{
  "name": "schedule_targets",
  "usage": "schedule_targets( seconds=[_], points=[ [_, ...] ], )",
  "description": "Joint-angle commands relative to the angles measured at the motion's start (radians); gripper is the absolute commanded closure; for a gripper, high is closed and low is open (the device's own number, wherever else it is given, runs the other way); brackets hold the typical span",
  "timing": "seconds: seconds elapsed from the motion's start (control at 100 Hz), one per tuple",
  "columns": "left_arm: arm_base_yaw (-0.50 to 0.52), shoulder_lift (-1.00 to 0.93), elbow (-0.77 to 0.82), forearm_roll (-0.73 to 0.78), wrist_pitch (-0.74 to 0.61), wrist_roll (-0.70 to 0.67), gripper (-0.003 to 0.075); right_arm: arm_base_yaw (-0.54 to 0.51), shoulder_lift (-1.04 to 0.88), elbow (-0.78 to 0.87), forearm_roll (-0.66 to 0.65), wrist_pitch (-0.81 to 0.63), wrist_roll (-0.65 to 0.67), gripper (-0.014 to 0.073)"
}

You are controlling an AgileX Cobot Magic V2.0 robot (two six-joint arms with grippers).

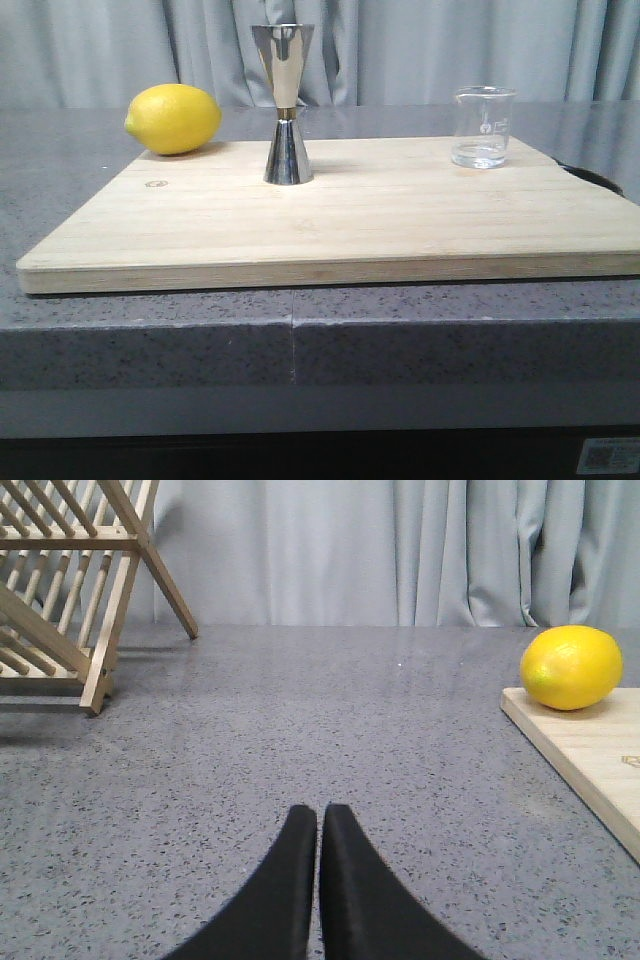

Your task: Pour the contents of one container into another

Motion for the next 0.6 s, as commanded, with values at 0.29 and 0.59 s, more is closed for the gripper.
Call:
schedule_targets(
  seconds=[0.29, 0.59],
  points=[
    [-0.007, -0.023, 0.028, -0.011, -0.081, 0.002, 0.0739, -0.015, -0.162, 0.184, 0.034, -0.34, -0.003, 0.0665],
    [-0.007, -0.023, 0.028, -0.011, -0.081, 0.002, 0.0739, -0.015, -0.493, 0.669, 0.056, -0.767, -0.003, 0.0665]
  ],
)
